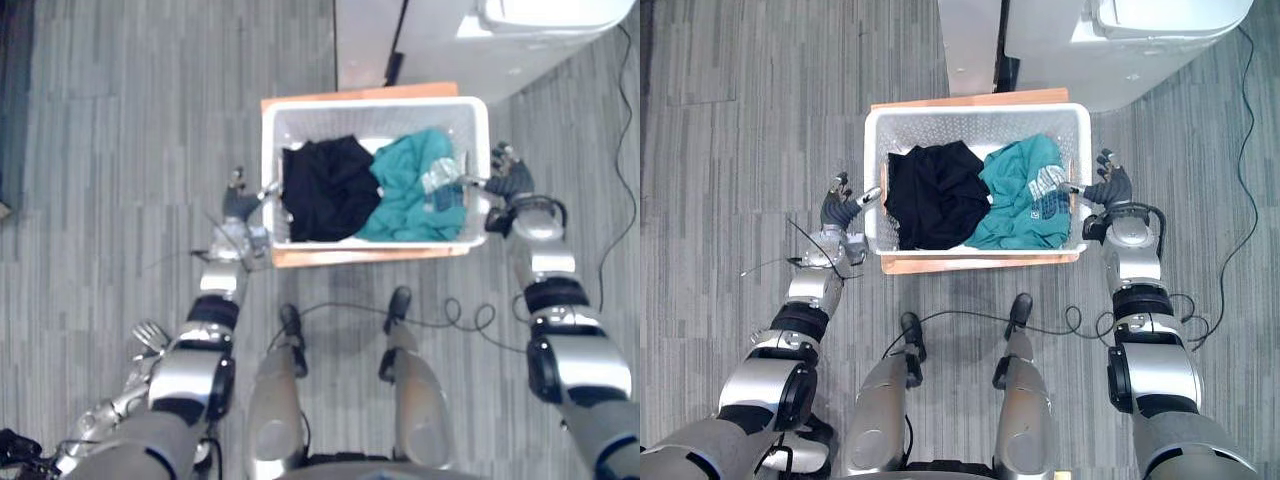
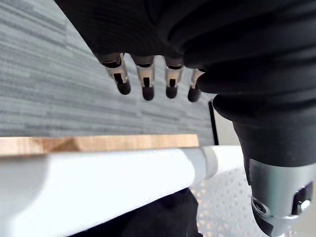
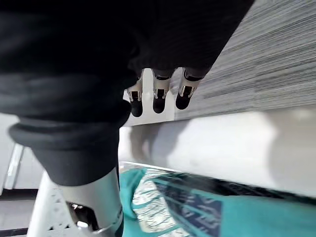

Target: Pick up the laundry basket with both hands and put the clothes into the washing machine.

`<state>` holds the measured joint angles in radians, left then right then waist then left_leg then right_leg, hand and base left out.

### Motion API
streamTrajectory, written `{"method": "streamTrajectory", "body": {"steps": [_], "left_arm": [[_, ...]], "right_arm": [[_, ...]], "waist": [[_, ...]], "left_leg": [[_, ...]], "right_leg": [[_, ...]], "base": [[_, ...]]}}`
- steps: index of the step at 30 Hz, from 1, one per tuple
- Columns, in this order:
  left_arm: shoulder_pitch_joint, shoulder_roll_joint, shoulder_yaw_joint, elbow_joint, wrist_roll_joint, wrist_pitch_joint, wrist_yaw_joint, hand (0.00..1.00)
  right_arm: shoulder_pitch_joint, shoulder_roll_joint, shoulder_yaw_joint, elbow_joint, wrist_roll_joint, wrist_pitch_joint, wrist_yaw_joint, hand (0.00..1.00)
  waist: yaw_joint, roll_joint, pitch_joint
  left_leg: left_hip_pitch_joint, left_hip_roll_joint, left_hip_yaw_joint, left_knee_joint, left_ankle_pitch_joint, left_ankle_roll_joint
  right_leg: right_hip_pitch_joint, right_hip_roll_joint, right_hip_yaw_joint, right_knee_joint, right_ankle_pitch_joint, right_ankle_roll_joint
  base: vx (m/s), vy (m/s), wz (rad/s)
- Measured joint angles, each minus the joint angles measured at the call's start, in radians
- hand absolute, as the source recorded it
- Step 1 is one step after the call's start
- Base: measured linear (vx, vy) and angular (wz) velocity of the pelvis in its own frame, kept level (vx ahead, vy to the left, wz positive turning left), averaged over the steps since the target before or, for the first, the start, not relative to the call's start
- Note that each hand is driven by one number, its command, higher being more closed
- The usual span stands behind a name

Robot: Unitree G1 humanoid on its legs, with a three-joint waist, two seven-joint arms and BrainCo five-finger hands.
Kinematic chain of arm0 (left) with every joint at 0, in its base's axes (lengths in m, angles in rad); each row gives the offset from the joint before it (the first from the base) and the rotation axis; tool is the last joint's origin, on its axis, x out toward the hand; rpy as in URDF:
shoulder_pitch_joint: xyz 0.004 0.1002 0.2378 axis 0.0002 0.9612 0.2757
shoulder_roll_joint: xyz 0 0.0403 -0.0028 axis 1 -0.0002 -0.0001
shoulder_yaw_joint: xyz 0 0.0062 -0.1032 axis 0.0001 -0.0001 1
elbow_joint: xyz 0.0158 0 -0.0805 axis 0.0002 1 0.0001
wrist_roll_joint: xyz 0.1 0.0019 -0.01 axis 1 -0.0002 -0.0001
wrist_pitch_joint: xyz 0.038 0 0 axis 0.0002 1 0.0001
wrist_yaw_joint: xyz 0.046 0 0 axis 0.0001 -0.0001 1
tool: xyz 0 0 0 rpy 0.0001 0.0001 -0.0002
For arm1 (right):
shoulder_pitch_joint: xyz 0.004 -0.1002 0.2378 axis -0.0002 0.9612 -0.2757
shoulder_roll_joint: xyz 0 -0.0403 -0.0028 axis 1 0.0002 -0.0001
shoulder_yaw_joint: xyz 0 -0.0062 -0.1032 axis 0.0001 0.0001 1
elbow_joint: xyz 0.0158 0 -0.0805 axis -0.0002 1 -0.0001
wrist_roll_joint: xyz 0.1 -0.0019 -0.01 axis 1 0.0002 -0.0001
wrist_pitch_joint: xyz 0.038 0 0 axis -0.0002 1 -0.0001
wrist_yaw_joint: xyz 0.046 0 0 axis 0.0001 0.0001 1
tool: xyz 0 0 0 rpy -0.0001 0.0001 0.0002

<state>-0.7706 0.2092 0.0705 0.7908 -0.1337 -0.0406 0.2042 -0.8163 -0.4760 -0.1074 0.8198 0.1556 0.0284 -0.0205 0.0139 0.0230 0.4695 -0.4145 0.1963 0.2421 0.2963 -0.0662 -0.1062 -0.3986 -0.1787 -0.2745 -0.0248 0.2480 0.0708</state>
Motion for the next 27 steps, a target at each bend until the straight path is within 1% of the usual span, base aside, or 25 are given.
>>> {"method": "streamTrajectory", "body": {"steps": [4,7,10,11,18,19,20,23,27], "left_arm": [[-0.024,0.001,-0.013,0.004,0.021,0.004,0.001,0.0],[-0.044,0.002,-0.032,0.015,0.023,0.007,0.011,0.0],[-0.08,0.012,-0.032,0.039,0.028,-0.004,0.015,0.0],[-0.09,0.019,-0.033,0.045,0.028,-0.008,0.015,0.0],[-0.177,0.044,-0.041,0.105,0.031,-0.013,0.015,0.0],[-0.187,0.046,-0.041,0.112,0.033,-0.013,0.015,0.0],[-0.203,0.048,-0.046,0.124,0.045,-0.012,0.014,1.0],[-0.239,0.062,-0.069,0.135,0.086,-0.008,0.01,1.0],[-0.269,0.07,-0.092,0.139,0.154,0.001,0.003,1.0]], "right_arm": [[-0.012,0.0,-0.002,0.005,0.001,-0.002,0.005,0.0],[-0.032,-0.001,-0.002,0.027,0.001,-0.008,0.005,0.0],[-0.064,-0.002,-0.001,0.04,0.006,-0.026,0.006,0.0],[-0.082,-0.002,0.0,0.051,0.012,-0.03,0.007,0.0],[-0.164,-0.004,0.003,0.106,0.013,-0.053,0.021,0.0],[-0.172,-0.004,0.005,0.108,0.013,-0.053,0.021,1.0],[-0.183,-0.003,0.008,0.111,0.013,-0.053,0.021,1.0],[-0.207,-0.001,0.021,0.12,0.013,-0.057,0.024,1.0],[-0.219,0.002,0.048,0.117,0.012,-0.057,0.022,1.0]], "waist": [[-0.006,0.0,0.011],[-0.005,-0.001,0.011],[-0.004,-0.001,0.011],[-0.006,-0.001,0.011],[-0.004,-0.006,0.012],[-0.004,-0.008,0.013],[-0.004,-0.008,0.013],[-0.004,-0.008,0.013],[-0.004,-0.01,0.013]], "left_leg": [[-0.011,0.001,0.005,0.0,0.0,0.0],[-0.018,0.0,0.004,0.0,0.0,0.0],[-0.053,0.0,0.004,0.013,0.0,0.0],[-0.064,0.001,0.003,0.019,0.0,0.0],[-0.117,0.007,-0.002,0.02,0.007,0.0],[-0.119,0.008,-0.001,0.019,0.008,-0.002],[-0.125,0.01,0.001,0.019,0.011,-0.004],[-0.145,0.015,0.0,0.019,0.017,-0.011],[-0.153,0.027,0.009,0.022,0.02,-0.011]], "right_leg": [[-0.012,0.001,0.001,-0.003,0.003,0.003],[-0.017,0.001,0.004,-0.005,0.006,0.006],[-0.044,0.0,0.004,-0.01,0.015,0.009],[-0.05,0.001,0.004,-0.016,0.02,0.016],[-0.099,0.0,0.004,-0.016,0.028,0.011],[-0.102,0.0,0.004,-0.016,0.029,0.012],[-0.109,0.001,0.004,-0.016,0.03,0.012],[-0.127,0.001,0.004,-0.015,0.033,0.014],[-0.136,0.003,0.003,-0.013,0.034,0.012]], "base": [[0.03,0.014,-0.03],[0.0,0.0,0.0],[-0.04,0.008,-0.02],[-0.04,0.005,-0.01],[-0.04,0.0,0.02],[-0.05,-0.022,-0.03],[-0.04,-0.017,-0.02],[-0.05,-0.009,0.02],[-0.03,-0.002,-0.02]]}}
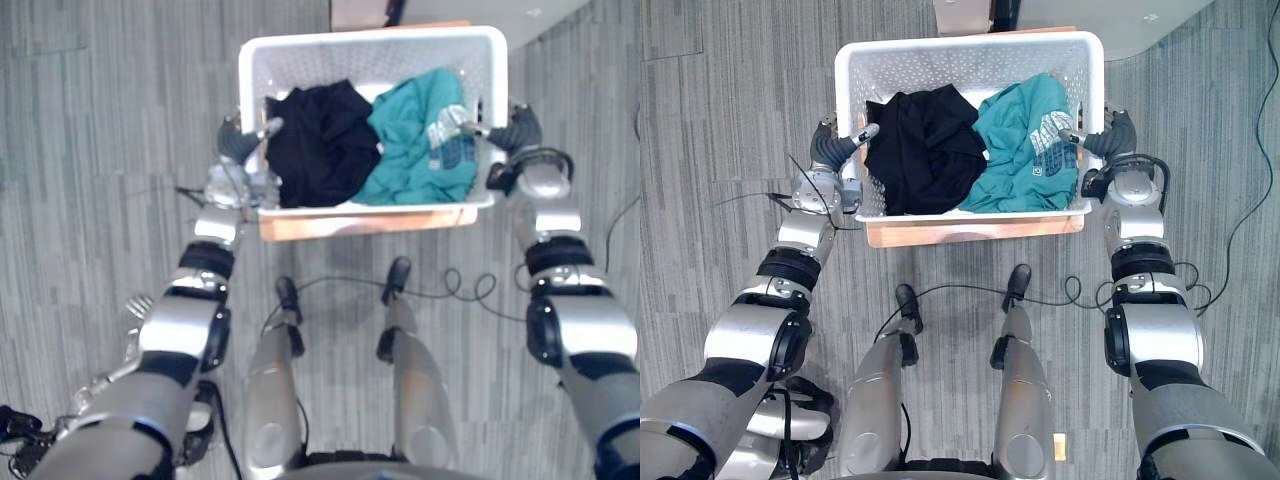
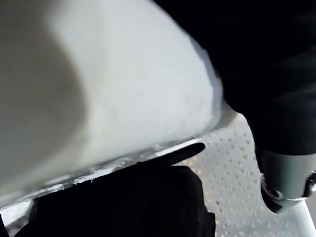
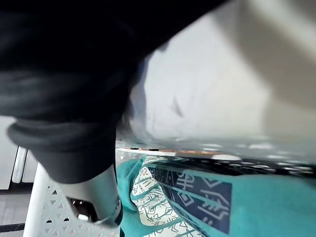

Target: Pick up the laundry basket with both hands and put the clothes into the washing machine.

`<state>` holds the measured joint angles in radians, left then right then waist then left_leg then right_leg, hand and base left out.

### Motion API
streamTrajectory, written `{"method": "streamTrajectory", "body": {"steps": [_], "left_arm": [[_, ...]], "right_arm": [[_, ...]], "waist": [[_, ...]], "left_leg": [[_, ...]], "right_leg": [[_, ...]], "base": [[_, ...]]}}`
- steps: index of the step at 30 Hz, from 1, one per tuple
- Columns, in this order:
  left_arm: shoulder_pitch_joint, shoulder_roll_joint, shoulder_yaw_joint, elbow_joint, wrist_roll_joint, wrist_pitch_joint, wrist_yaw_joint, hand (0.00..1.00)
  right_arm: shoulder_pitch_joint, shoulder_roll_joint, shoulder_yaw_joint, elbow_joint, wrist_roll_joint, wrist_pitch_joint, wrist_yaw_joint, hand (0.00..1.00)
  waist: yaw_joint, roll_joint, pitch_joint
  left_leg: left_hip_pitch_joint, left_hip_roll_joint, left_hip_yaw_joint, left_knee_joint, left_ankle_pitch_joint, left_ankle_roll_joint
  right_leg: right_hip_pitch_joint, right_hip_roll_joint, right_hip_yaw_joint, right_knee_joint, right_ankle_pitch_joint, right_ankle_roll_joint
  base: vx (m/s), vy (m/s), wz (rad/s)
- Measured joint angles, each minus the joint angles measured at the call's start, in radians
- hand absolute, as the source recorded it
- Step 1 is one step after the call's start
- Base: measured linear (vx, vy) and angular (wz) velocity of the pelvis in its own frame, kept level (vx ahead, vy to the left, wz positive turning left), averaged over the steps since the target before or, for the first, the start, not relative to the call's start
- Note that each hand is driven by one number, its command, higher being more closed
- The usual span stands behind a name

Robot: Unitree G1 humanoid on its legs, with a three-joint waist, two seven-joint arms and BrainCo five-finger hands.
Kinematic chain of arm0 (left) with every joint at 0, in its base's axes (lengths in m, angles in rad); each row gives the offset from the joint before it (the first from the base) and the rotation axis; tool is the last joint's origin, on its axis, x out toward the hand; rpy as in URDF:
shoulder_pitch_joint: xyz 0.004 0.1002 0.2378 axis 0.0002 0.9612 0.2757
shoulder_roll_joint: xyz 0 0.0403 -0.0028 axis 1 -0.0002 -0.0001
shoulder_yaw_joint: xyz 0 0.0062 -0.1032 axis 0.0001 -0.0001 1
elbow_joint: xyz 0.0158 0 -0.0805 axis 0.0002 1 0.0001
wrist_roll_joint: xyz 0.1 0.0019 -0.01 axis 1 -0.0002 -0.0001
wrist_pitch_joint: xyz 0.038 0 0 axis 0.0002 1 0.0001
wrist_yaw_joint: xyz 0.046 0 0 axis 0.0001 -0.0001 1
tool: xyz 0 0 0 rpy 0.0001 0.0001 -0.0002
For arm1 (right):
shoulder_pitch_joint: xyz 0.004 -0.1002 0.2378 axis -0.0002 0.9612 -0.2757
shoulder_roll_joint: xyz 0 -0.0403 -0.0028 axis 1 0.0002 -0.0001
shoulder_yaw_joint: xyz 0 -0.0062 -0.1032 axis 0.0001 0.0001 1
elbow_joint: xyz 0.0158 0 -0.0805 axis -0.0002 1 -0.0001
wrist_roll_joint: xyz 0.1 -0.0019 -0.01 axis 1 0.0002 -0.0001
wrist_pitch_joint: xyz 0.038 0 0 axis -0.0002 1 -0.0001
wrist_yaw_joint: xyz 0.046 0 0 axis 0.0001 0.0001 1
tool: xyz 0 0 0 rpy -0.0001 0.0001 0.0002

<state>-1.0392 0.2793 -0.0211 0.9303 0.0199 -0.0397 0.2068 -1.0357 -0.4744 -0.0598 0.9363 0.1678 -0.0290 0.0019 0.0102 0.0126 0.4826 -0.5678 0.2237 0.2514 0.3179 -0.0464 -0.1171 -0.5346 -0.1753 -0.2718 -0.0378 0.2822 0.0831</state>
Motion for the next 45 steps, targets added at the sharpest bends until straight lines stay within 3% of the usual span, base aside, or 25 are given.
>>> {"method": "streamTrajectory", "body": {"steps": [10,16,21,26,27,29,34,36,43,45], "left_arm": [[-0.039,0.046,-0.058,0.009,0.093,0.065,0.0,1.0],[-0.002,0.054,-0.103,0.059,0.112,0.083,-0.014,1.0],[0.145,0.013,-0.13,0.041,0.107,0.084,-0.033,1.0],[0.347,-0.007,-0.147,-0.11,0.099,0.084,-0.058,1.0],[0.374,-0.009,-0.148,-0.137,0.099,0.084,-0.062,1.0],[0.494,-0.021,-0.157,-0.238,0.099,0.081,-0.076,1.0],[0.688,-0.029,-0.161,-0.418,0.101,0.078,-0.1,1.0],[0.823,-0.041,-0.125,-0.52,0.108,0.072,-0.111,1.0],[1.039,-0.12,-0.043,-0.582,0.1,0.071,-0.119,1.0],[1.094,-0.13,-0.031,-0.583,0.099,0.072,-0.122,1.0]], "right_arm": [[-0.001,0.002,0.034,0.007,-0.004,0.002,-0.009,1.0],[0.034,0.018,0.071,0.052,-0.023,0.022,-0.006,1.0],[0.187,0.02,0.076,0.016,-0.023,0.046,0.014,1.0],[0.467,0.027,0.055,-0.175,-0.042,0.084,0.054,1.0],[0.51,0.03,0.038,-0.207,-0.052,0.084,0.066,1.0],[0.662,0.05,-0.017,-0.306,-0.066,0.082,0.1,1.0],[0.817,0.095,-0.1,-0.427,-0.093,0.072,0.133,1.0],[0.923,0.127,-0.108,-0.502,-0.1,0.053,0.145,1.0],[1.053,0.231,-0.122,-0.519,-0.101,0.047,0.153,1.0],[1.073,0.257,-0.123,-0.513,-0.087,0.054,0.156,1.0]], "waist": [[-0.011,-0.003,-0.002],[-0.027,-0.006,-0.003],[-0.033,-0.005,-0.004],[-0.052,-0.004,-0.007],[-0.053,-0.003,-0.016],[-0.059,0.002,-0.097],[-0.055,0.008,-0.185],[-0.052,0.015,-0.268],[-0.048,0.027,-0.343],[-0.026,0.028,-0.343]], "left_leg": [[0.009,0.007,0.015,0.004,0.009,0.007],[0.097,0.001,0.028,-0.02,0.009,0.008],[0.219,-0.021,0.037,-0.064,0.009,0.008],[0.348,-0.051,0.034,-0.113,0.01,0.01],[0.359,-0.053,0.034,-0.118,0.009,0.011],[0.372,-0.064,0.025,-0.149,0.009,0.012],[0.476,-0.072,0.033,-0.194,0.009,0.011],[0.537,-0.08,0.036,-0.233,0.009,0.011],[0.641,-0.077,-0.002,-0.253,0.002,0.006],[0.633,-0.051,-0.004,-0.177,-0.038,-0.001]], "right_leg": [[0.002,0.003,-0.002,0.001,0.013,-0.015],[0.074,0.001,0.001,-0.006,0.013,-0.014],[0.182,0.0,0.001,-0.018,-0.003,0.003],[0.301,-0.019,-0.007,-0.028,-0.022,0.018],[0.313,-0.021,-0.01,-0.032,-0.024,0.019],[0.322,-0.028,-0.026,-0.036,-0.039,0.019],[0.406,-0.03,-0.026,-0.036,-0.062,0.031],[0.449,-0.031,-0.027,-0.04,-0.079,0.038],[0.589,-0.027,-0.079,-0.061,-0.106,0.05],[0.613,-0.011,-0.077,-0.061,-0.11,0.044]], "base": [[0.0,0.001,-0.01],[0.02,0.016,-0.03],[0.04,0.029,0.01],[0.03,0.047,0.08],[0.03,0.052,0.09],[0.08,0.043,0.16],[0.09,0.038,0.0],[0.13,0.034,-0.02],[0.04,0.009,0.19],[-0.03,-0.026,-0.01]]}}
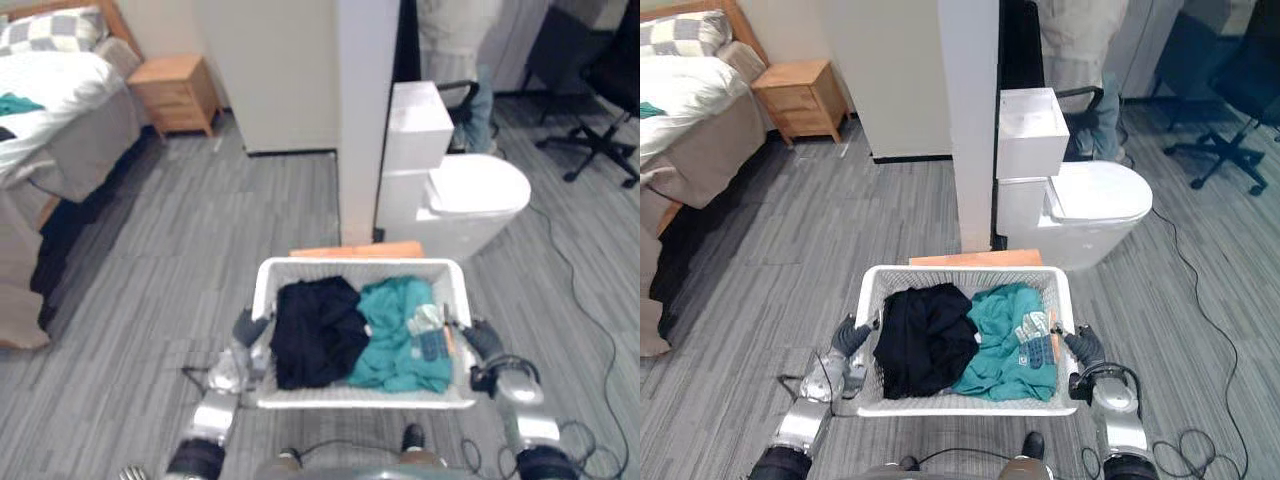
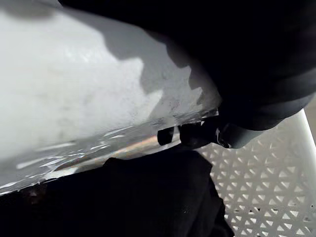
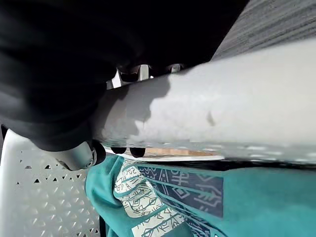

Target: Pick up the laundry basket with both hands and put the clothes into the washing machine.

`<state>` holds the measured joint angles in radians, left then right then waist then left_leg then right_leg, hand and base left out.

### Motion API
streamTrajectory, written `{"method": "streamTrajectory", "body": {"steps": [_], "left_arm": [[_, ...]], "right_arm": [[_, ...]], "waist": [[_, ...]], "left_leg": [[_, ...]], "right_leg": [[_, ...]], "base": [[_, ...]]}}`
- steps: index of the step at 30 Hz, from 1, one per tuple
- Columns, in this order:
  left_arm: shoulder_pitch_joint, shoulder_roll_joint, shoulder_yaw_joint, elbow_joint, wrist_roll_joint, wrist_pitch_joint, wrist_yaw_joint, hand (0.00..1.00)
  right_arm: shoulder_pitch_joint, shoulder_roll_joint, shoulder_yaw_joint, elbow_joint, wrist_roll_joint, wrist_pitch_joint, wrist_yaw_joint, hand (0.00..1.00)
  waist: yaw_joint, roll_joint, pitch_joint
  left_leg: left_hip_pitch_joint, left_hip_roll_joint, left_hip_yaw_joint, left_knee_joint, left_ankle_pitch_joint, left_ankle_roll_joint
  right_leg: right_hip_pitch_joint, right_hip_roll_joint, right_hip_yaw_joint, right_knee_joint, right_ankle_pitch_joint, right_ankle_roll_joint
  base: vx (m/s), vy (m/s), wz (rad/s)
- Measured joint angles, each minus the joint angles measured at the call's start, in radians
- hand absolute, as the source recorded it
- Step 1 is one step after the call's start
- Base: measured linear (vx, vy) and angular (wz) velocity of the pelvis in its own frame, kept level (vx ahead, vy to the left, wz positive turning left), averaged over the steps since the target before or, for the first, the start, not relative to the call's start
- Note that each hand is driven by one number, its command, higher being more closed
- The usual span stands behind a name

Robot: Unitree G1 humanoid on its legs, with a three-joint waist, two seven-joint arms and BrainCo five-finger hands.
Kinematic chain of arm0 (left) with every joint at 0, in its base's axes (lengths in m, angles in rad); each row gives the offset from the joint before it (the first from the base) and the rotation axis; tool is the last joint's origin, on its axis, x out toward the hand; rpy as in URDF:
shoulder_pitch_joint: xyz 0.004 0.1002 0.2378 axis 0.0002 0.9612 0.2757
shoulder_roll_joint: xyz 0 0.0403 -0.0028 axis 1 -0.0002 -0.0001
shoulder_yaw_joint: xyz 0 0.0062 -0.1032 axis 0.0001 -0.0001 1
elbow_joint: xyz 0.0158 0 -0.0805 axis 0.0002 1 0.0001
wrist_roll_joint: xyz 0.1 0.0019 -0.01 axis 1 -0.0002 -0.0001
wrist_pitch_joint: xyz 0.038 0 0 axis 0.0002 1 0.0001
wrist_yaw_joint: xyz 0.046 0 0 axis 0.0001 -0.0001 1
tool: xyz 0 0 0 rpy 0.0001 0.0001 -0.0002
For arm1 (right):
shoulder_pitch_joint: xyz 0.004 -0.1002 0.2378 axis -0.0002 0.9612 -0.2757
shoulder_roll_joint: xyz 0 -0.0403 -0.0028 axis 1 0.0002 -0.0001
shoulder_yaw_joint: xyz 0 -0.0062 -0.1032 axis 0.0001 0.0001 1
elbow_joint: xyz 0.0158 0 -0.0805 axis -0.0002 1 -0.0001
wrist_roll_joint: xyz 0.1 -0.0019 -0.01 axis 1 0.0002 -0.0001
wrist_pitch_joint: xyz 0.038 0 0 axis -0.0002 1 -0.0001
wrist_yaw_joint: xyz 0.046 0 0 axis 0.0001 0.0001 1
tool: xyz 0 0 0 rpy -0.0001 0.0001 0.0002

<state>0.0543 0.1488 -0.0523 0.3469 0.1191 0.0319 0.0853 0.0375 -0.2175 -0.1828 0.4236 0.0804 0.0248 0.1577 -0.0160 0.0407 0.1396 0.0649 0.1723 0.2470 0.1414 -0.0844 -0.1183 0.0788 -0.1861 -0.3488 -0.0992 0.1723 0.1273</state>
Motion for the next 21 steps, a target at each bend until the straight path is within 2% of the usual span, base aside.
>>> {"method": "streamTrajectory", "body": {"steps": [3,5,6,7,8,9,10,11,12,13,14,15,16,17,18,19,20,21], "left_arm": [[0.052,-0.023,0.024,0.0,-0.002,0.003,-0.004,1.0],[0.058,-0.032,0.018,0.0,-0.002,0.004,-0.009,1.0],[0.058,-0.033,0.014,0.0,-0.002,0.004,-0.009,1.0],[0.058,-0.025,0.011,0.0,-0.002,0.005,-0.015,1.0],[0.058,-0.029,0.01,-0.007,-0.002,0.006,-0.016,1.0],[0.066,-0.047,0.009,-0.026,-0.002,0.006,-0.016,1.0],[0.066,-0.053,0.007,-0.033,-0.002,0.006,-0.016,1.0],[0.066,-0.054,0.003,-0.048,0.0,0.006,-0.016,1.0],[0.058,-0.054,-0.007,-0.076,0.0,0.005,-0.016,1.0],[0.047,-0.054,-0.015,-0.081,0.0,0.005,-0.016,1.0],[0.013,-0.031,-0.037,-0.08,0.002,0.005,-0.015,1.0],[-0.02,-0.013,-0.07,-0.079,0.005,0.009,-0.015,1.0],[-0.033,-0.016,-0.082,-0.079,0.013,0.009,-0.014,1.0],[-0.043,-0.02,-0.087,-0.08,0.02,0.009,-0.012,1.0],[-0.044,-0.02,-0.087,-0.08,0.021,0.009,-0.01,1.0],[-0.046,-0.029,-0.086,-0.08,0.025,0.011,-0.006,1.0],[-0.052,-0.038,-0.085,-0.08,0.03,0.011,-0.006,1.0],[-0.057,-0.048,-0.079,-0.082,0.031,0.011,-0.001,1.0]], "right_arm": [[0.033,0.026,-0.003,0.002,0.055,0.001,0.006,1.0],[0.051,0.027,-0.009,0.003,0.074,0.003,0.0,1.0],[0.052,0.029,-0.01,0.004,0.076,0.003,0.0,1.0],[0.058,0.047,-0.022,0.004,0.079,0.003,-0.001,1.0],[0.067,0.056,-0.041,0.003,0.09,0.0,-0.001,1.0],[0.071,0.061,-0.058,0.002,0.096,-0.002,-0.003,1.0],[0.079,0.06,-0.06,0.001,0.106,-0.007,-0.003,1.0],[0.089,0.06,-0.065,-0.008,0.115,-0.009,-0.002,1.0],[0.113,0.079,-0.081,-0.037,0.12,-0.009,-0.003,1.0],[0.129,0.09,-0.09,-0.062,0.122,-0.009,-0.005,1.0],[0.152,0.126,-0.109,-0.087,0.124,-0.005,-0.011,1.0],[0.187,0.153,-0.131,-0.123,0.125,0.004,-0.024,1.0],[0.207,0.158,-0.137,-0.141,0.128,0.003,-0.03,1.0],[0.23,0.171,-0.142,-0.168,0.143,0.004,-0.045,1.0],[0.234,0.178,-0.142,-0.179,0.147,0.004,-0.051,1.0],[0.233,0.183,-0.15,-0.193,0.152,0.003,-0.058,1.0],[0.233,0.183,-0.159,-0.2,0.152,0.003,-0.059,1.0],[0.231,0.185,-0.161,-0.208,0.152,0.002,-0.061,1.0]], "waist": [[0.007,0.013,-0.009],[0.007,0.029,-0.008],[0.007,0.029,-0.008],[0.003,0.017,-0.01],[0.006,0.009,-0.003],[0.011,0.036,-0.01],[0.01,0.052,-0.017],[0.003,0.065,-0.026],[-0.012,0.071,-0.032],[-0.016,0.069,-0.034],[-0.024,0.023,-0.029],[-0.043,-0.012,-0.022],[-0.047,-0.019,-0.022],[-0.039,-0.034,-0.026],[-0.038,-0.046,-0.028],[-0.031,-0.048,-0.03],[-0.021,-0.047,-0.03],[-0.017,-0.044,-0.029]], "left_leg": [[-0.061,0.043,-0.026,0.146,-0.066,0.004],[-0.098,0.062,-0.037,0.237,-0.069,0.005],[-0.104,0.062,-0.05,0.253,-0.063,-0.003],[-0.083,0.043,-0.074,0.237,-0.055,-0.022],[-0.09,0.028,-0.108,0.321,-0.091,-0.017],[-0.089,0.01,-0.15,0.458,-0.155,-0.038],[-0.086,0.0,-0.171,0.498,-0.188,-0.049],[-0.085,-0.009,-0.193,0.505,-0.233,-0.035],[-0.108,-0.017,-0.203,0.484,-0.301,0.02],[-0.117,-0.015,-0.194,0.462,-0.333,0.034],[-0.146,-0.043,-0.141,0.446,-0.357,0.056],[-0.168,-0.065,-0.094,0.433,-0.336,0.086],[-0.181,-0.066,-0.073,0.427,-0.326,0.103],[-0.191,-0.046,0.009,0.41,-0.303,0.142],[-0.191,-0.038,0.057,0.396,-0.288,0.153],[-0.172,-0.006,0.146,0.368,-0.264,0.155],[-0.14,0.01,0.209,0.332,-0.243,0.154],[-0.117,0.029,0.268,0.297,-0.222,0.152]], "right_leg": [[0.012,0.029,0.002,0.001,-0.012,-0.001],[-0.015,0.033,0.019,0.067,-0.03,-0.019],[-0.026,0.03,0.027,0.091,-0.046,-0.021],[-0.046,0.004,0.048,0.12,-0.063,-0.02],[-0.067,-0.006,0.068,0.142,-0.064,-0.019],[-0.094,0.004,0.116,0.171,-0.062,-0.02],[-0.115,0.012,0.139,0.186,-0.061,-0.019],[-0.151,0.026,0.176,0.201,-0.057,-0.011],[-0.212,0.045,0.24,0.207,-0.044,0.01],[-0.241,0.049,0.261,0.203,-0.035,0.026],[-0.293,0.025,0.319,0.19,-0.031,0.049],[-0.318,0.012,0.341,0.151,-0.094,0.109],[-0.333,0.009,0.343,0.136,-0.149,0.138],[-0.375,0.015,0.325,0.136,-0.139,0.111],[-0.387,0.016,0.291,0.149,-0.125,0.09],[-0.391,0.019,0.172,0.192,-0.089,0.025],[-0.381,0.017,0.084,0.242,-0.074,-0.019],[-0.362,0.009,0.023,0.314,-0.081,-0.045]], "base": [[-0.1,-0.037,0.01],[-0.09,0.014,-0.03],[-0.14,0.037,-0.19],[-0.12,0.036,-0.33],[-0.16,0.08,-0.72],[-0.15,0.111,-0.84],[-0.22,0.189,-0.98],[-0.25,0.223,-1.11],[-0.26,0.219,-1.08],[-0.31,0.203,-1.11],[-0.36,0.185,-0.87],[-0.37,0.194,-0.87],[-0.4,0.232,-1.16],[-0.24,0.161,-1.23],[-0.27,0.168,-1.84],[-0.17,0.098,-1.87],[-0.19,0.145,-2.13],[-0.16,0.128,-2.03]]}}
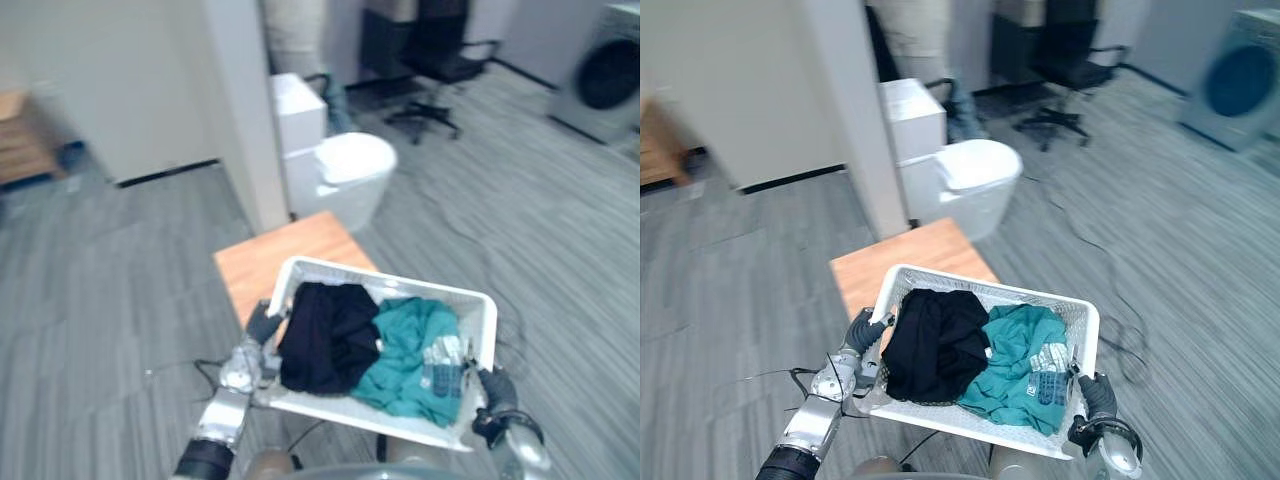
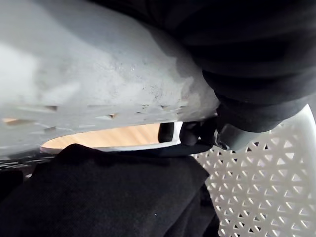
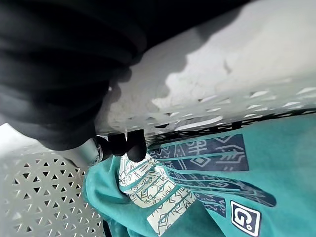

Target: Pick up the laundry basket with both hands and put the clothes into the washing machine.

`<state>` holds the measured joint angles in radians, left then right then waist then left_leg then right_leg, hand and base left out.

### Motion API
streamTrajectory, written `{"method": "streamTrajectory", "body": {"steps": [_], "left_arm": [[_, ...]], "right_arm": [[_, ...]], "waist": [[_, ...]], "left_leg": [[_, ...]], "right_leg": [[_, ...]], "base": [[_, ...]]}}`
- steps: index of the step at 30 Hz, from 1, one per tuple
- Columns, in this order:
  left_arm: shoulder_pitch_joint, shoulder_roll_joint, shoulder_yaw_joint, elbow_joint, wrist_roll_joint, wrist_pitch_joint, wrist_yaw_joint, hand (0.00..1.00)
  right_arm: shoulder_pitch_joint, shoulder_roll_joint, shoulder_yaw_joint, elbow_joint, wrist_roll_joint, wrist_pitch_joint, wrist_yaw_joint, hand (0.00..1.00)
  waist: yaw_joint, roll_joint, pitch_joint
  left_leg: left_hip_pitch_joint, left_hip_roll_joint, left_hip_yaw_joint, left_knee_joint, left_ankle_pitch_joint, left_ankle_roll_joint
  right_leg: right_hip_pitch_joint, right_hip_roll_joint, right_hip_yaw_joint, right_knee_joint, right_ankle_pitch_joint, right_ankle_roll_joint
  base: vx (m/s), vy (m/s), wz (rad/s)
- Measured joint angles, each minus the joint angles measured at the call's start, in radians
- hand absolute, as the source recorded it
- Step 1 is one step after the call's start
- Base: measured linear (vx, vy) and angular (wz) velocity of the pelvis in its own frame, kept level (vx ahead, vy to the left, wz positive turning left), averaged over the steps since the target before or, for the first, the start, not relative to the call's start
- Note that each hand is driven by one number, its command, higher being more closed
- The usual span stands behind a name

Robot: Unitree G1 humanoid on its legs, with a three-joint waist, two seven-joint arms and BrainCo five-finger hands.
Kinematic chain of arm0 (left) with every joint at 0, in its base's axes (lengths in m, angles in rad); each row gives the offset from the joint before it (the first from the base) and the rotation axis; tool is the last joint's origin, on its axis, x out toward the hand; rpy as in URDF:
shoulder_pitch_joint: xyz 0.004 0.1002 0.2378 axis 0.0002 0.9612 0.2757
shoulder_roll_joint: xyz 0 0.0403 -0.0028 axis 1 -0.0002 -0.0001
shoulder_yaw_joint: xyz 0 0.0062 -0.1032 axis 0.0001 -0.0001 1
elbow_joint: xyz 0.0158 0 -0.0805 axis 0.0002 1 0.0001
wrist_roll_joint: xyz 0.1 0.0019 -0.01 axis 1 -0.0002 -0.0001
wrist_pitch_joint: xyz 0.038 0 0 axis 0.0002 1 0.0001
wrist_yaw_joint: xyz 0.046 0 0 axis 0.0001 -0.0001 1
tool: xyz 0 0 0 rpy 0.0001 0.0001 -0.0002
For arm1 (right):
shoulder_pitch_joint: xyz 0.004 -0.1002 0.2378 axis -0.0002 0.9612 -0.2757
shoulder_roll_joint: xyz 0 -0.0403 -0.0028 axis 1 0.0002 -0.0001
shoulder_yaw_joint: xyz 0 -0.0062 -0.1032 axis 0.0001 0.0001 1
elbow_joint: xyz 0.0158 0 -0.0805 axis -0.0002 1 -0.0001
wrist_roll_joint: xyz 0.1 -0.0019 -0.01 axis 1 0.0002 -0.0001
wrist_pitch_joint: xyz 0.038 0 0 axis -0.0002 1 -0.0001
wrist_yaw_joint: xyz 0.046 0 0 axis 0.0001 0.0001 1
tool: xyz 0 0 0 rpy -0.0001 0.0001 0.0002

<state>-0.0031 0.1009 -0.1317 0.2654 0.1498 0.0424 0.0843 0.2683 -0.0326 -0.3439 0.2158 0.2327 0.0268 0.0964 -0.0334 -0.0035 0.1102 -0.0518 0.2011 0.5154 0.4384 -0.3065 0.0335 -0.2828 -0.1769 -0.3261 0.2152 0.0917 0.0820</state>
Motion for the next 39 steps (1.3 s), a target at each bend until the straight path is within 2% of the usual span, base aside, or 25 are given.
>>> {"method": "streamTrajectory", "body": {"steps": [2,4,7,10,13,14,15,16,17,18,19,20,23,24,25,27,28,29,30,31,32,34,35,37,39], "left_arm": [[-0.016,-0.007,0.018,0.0,0.0,-0.002,0.005,1.0],[-0.015,-0.006,0.033,0.0,-0.003,-0.003,0.005,1.0],[-0.007,-0.005,0.061,0.0,-0.003,-0.003,0.005,1.0],[0.019,-0.031,0.104,0.01,-0.028,-0.002,0.006,1.0],[0.036,-0.034,0.105,0.045,-0.045,-0.002,0.005,1.0],[0.051,-0.03,0.12,0.06,-0.063,-0.003,0.005,1.0],[0.059,-0.019,0.126,0.065,-0.075,-0.003,0.005,1.0],[0.071,-0.016,0.124,0.067,-0.087,-0.003,0.004,1.0],[0.099,-0.019,0.126,0.071,-0.101,-0.004,0.004,1.0],[0.114,-0.04,0.125,0.071,-0.105,-0.007,0.004,1.0],[0.122,-0.052,0.128,0.071,-0.106,-0.01,0.005,1.0],[0.139,-0.062,0.138,0.071,-0.11,-0.01,0.005,1.0],[0.169,-0.053,0.158,0.071,-0.122,-0.01,0.006,1.0],[0.179,-0.057,0.18,0.071,-0.13,-0.01,0.006,1.0],[0.18,-0.059,0.181,0.072,-0.132,-0.01,0.009,1.0],[0.177,-0.082,0.177,0.071,-0.133,-0.01,0.013,1.0],[0.177,-0.093,0.177,0.071,-0.133,-0.01,0.014,1.0],[0.177,-0.1,0.176,0.071,-0.133,-0.01,0.024,1.0],[0.177,-0.098,0.18,0.068,-0.134,-0.01,0.027,1.0],[0.178,-0.1,0.187,0.063,-0.134,-0.01,0.028,1.0],[0.177,-0.108,0.195,0.062,-0.134,-0.01,0.031,1.0],[0.179,-0.102,0.183,0.061,-0.134,-0.009,0.032,1.0],[0.18,-0.084,0.168,0.061,-0.135,-0.009,0.033,1.0],[0.175,-0.061,0.17,0.059,-0.136,-0.009,0.034,1.0],[0.175,-0.046,0.169,0.044,-0.137,-0.012,0.039,1.0]], "right_arm": [[-0.001,0.023,0.0,-0.003,0.001,-0.013,-0.005,1.0],[-0.032,0.027,0.001,0.042,0.001,-0.021,-0.005,1.0],[-0.102,0.012,0.017,0.139,0.0,-0.023,-0.004,1.0],[-0.151,-0.034,0.049,0.192,-0.008,-0.019,-0.001,1.0],[-0.1,-0.028,0.056,0.193,-0.012,-0.019,0.02,1.0],[-0.091,-0.025,0.084,0.191,-0.012,-0.019,0.022,1.0],[-0.083,-0.014,0.088,0.191,-0.012,-0.019,0.018,1.0],[-0.074,-0.01,0.089,0.19,-0.012,-0.019,0.016,1.0],[-0.054,-0.014,0.099,0.176,-0.017,-0.019,0.015,1.0],[-0.038,-0.021,0.112,0.146,-0.033,-0.019,0.006,1.0],[-0.038,-0.03,0.11,0.146,-0.04,-0.021,0.006,1.0],[-0.046,-0.053,0.119,0.146,-0.047,-0.021,0.012,1.0],[-0.057,-0.062,0.162,0.148,-0.05,-0.018,0.017,1.0],[-0.056,-0.053,0.176,0.148,-0.06,-0.017,0.015,1.0],[-0.048,-0.057,0.174,0.149,-0.069,-0.019,0.011,1.0],[-0.054,-0.082,0.162,0.147,-0.069,-0.029,0.009,1.0],[-0.056,-0.09,0.158,0.147,-0.07,-0.03,0.008,1.0],[-0.068,-0.095,0.156,0.153,-0.072,-0.03,0.007,1.0],[-0.078,-0.094,0.157,0.153,-0.079,-0.03,0.009,1.0],[-0.085,-0.092,0.158,0.159,-0.079,-0.031,0.013,1.0],[-0.102,-0.092,0.157,0.182,-0.079,-0.034,0.014,1.0],[-0.1,-0.086,0.154,0.191,-0.08,-0.038,0.017,1.0],[-0.097,-0.069,0.151,0.201,-0.08,-0.04,0.017,1.0],[-0.095,-0.046,0.156,0.21,-0.08,-0.041,0.017,1.0],[-0.092,-0.031,0.158,0.196,-0.08,-0.044,0.015,1.0]], "waist": [[-0.006,-0.001,-0.006],[-0.008,-0.021,-0.021],[-0.007,-0.038,-0.045],[-0.014,-0.001,-0.047],[-0.043,0.041,-0.047],[-0.034,0.058,-0.044],[-0.032,0.055,-0.04],[-0.03,0.065,-0.034],[-0.023,0.046,-0.033],[-0.007,0.042,-0.018],[-0.001,0.036,-0.015],[0.014,0.032,-0.014],[0.056,0.043,-0.006],[0.051,0.046,0.007],[0.044,0.046,0.008],[0.037,0.05,0.005],[0.033,0.053,0.004],[0.028,0.038,0.004],[0.024,0.021,-0.003],[0.021,-0.004,-0.01],[0.019,-0.019,-0.008],[0.016,-0.057,-0.006],[-0.006,-0.07,-0.004],[-0.009,-0.053,0.011],[-0.014,-0.015,0.03]], "left_leg": [[0.056,0.039,0.147,-0.058,0.031,-0.015],[0.09,0.061,0.263,-0.071,0.037,-0.028],[0.114,0.107,0.426,-0.065,0.035,-0.069],[0.164,0.138,0.568,-0.054,0.054,-0.123],[0.246,0.292,0.616,0.132,0.041,-0.173],[0.257,0.433,0.594,0.325,0.079,-0.107],[0.229,0.504,0.531,0.446,0.143,0.042],[0.193,0.535,0.453,0.507,0.211,0.147],[0.096,0.528,0.223,0.597,0.339,0.161],[-0.028,0.423,-0.001,0.681,0.276,0.039],[-0.089,0.354,-0.073,0.7,0.227,-0.032],[-0.164,0.237,-0.119,0.672,0.164,-0.08],[-0.243,0.218,-0.033,0.454,0.123,-0.052],[-0.253,0.21,-0.04,0.29,0.132,-0.067],[-0.258,0.175,-0.074,0.078,0.168,-0.122],[-0.258,0.133,-0.064,-0.225,0.239,-0.188],[-0.265,0.132,-0.042,-0.246,0.272,-0.177],[-0.267,0.127,0.003,-0.209,0.351,-0.126],[-0.28,0.111,0.018,-0.156,0.363,-0.104],[-0.299,0.084,0.018,-0.097,0.327,-0.044],[-0.303,0.045,0.01,-0.05,0.269,0.022],[-0.251,-0.037,0.012,-0.058,0.213,0.039],[-0.204,-0.088,-0.003,-0.049,0.166,0.055],[-0.104,-0.123,-0.036,-0.071,0.119,0.063],[0.058,-0.168,-0.058,-0.186,0.118,0.063]], "right_leg": [[0.065,-0.043,-0.036,0.2,-0.066,-0.042],[0.115,-0.093,-0.039,0.293,-0.156,-0.052],[0.143,-0.12,-0.075,0.22,-0.177,-0.042],[0.103,-0.05,-0.132,0.138,-0.169,-0.053],[0.147,0.1,-0.046,0.055,-0.177,-0.062],[0.159,0.178,0.026,0.04,-0.179,-0.094],[0.176,0.22,0.065,0.026,-0.18,-0.11],[0.195,0.244,0.087,0.01,-0.18,-0.126],[0.249,0.264,0.137,-0.037,-0.177,-0.147],[0.278,0.265,0.172,-0.057,-0.182,-0.155],[0.28,0.258,0.192,-0.069,-0.182,-0.157],[0.279,0.248,0.24,-0.088,-0.18,-0.16],[0.331,0.234,0.266,-0.153,-0.169,-0.156],[0.362,0.221,0.269,-0.163,-0.173,-0.126],[0.371,0.201,0.27,-0.161,-0.195,-0.104],[0.397,0.159,0.269,-0.161,-0.238,-0.056],[0.406,0.151,0.268,-0.16,-0.252,-0.042],[0.422,0.114,0.254,-0.141,-0.295,-0.015],[0.425,0.078,0.241,-0.119,-0.321,0.009],[0.419,0.042,0.223,-0.067,-0.343,0.033],[0.343,-0.014,0.211,0.135,-0.361,0.047],[0.223,-0.115,0.209,0.47,-0.298,0.104],[0.138,-0.162,0.249,0.699,-0.18,0.135],[0.046,-0.146,0.29,0.895,-0.213,0.119],[-0.033,-0.137,0.214,0.862,-0.283,0.027]], "base": [[-0.13,0.052,-1.99],[-0.08,-0.086,-1.88],[-0.03,-0.187,-2.09],[-0.01,-0.24,-2.09],[0.06,-0.196,-1.64],[0.07,-0.138,-2.07],[0.08,-0.153,-1.81],[0.16,-0.168,-1.25],[0.17,-0.107,-1.08],[0.18,-0.054,-0.92],[0.13,0.033,-0.92],[0.18,0.055,-0.91],[0.28,0.101,-1.2],[0.41,0.208,-0.61],[0.35,0.217,-0.32],[0.36,0.212,0.02],[0.53,0.313,0.27],[0.46,0.296,0.36],[0.55,0.382,0.41],[0.52,0.352,0.44],[0.52,0.364,0.43],[0.57,0.387,0.7],[0.72,0.375,0.99],[0.61,0.206,0.65],[0.58,0.157,0.32]]}}
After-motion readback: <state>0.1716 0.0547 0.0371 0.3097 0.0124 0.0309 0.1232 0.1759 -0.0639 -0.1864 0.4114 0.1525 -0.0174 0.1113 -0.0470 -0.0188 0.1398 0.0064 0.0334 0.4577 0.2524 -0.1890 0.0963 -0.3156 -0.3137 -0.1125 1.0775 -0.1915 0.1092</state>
